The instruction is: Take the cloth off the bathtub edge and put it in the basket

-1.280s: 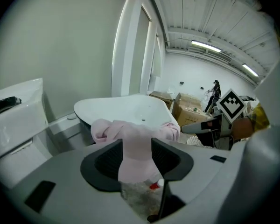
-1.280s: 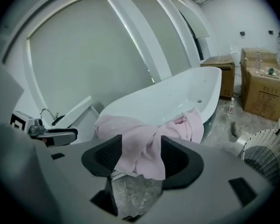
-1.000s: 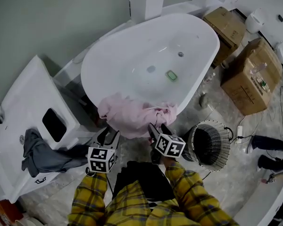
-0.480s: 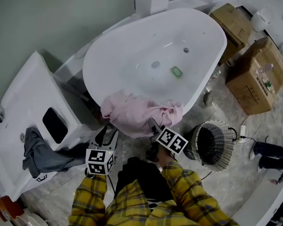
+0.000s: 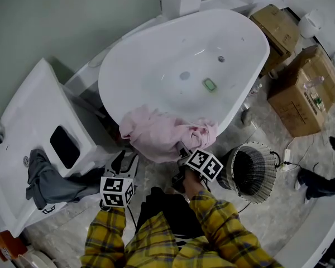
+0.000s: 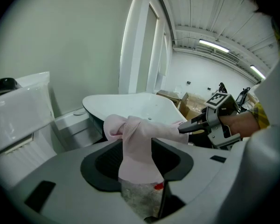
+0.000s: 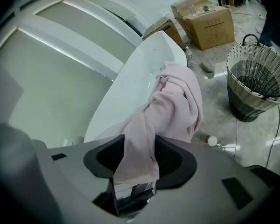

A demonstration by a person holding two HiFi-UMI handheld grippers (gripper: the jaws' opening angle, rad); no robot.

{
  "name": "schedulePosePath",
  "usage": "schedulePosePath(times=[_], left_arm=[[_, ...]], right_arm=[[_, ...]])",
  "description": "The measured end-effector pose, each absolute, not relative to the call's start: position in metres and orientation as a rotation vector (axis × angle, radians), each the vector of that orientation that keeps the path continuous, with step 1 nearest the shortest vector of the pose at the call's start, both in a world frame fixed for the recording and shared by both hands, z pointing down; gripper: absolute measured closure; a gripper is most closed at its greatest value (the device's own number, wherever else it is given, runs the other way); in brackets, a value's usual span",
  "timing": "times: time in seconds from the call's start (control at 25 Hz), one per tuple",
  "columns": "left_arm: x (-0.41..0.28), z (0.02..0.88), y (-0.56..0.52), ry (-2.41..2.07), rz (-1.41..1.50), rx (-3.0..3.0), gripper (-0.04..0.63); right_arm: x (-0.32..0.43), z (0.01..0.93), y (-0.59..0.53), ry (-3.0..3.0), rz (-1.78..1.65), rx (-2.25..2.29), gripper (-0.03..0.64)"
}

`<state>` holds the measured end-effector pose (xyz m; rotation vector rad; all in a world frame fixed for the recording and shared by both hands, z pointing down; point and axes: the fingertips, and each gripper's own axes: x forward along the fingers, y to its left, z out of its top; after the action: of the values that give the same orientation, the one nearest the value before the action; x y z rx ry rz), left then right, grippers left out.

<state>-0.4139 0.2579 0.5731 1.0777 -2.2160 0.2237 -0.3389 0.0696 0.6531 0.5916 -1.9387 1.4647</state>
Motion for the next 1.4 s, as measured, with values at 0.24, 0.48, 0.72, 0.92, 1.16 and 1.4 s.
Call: schedulePosePath(times=[0.24,0.48,0.72,0.92,1.16,1.4], left_arm=[[-0.414,0.569,0.253,-2.21,0.221,1.11,0.408],[-0.416,0.569,0.251,-2.198,0.222,1.143,0.408],[-0.419,0.578,0.244,-2.181,0.223,1.157,0.38],[-0.438,0.584,0.231,-2.207,0.119,1.076,0.327],[-0.454,0.602,0.221,-2.209,0.013,0.944,0.277],[-0.449,0.616,0.203,-2.165,-0.147,0.877,0.232]], right_arm=[[-0.331,0.643,0.076,-1.944,1.465,0.635,0.509],[-0.333,0.629,0.08,-2.081,1.335,0.55,0.543],[-0.323,0.604,0.077,-2.182,1.282,0.47,0.544],[-0.307,0.583,0.074,-2.247,1.208,0.421,0.543],[-0.285,0.564,0.076,-2.298,1.13,0.352,0.543],[-0.261,0.537,0.083,-2.374,1.009,0.231,0.543]])
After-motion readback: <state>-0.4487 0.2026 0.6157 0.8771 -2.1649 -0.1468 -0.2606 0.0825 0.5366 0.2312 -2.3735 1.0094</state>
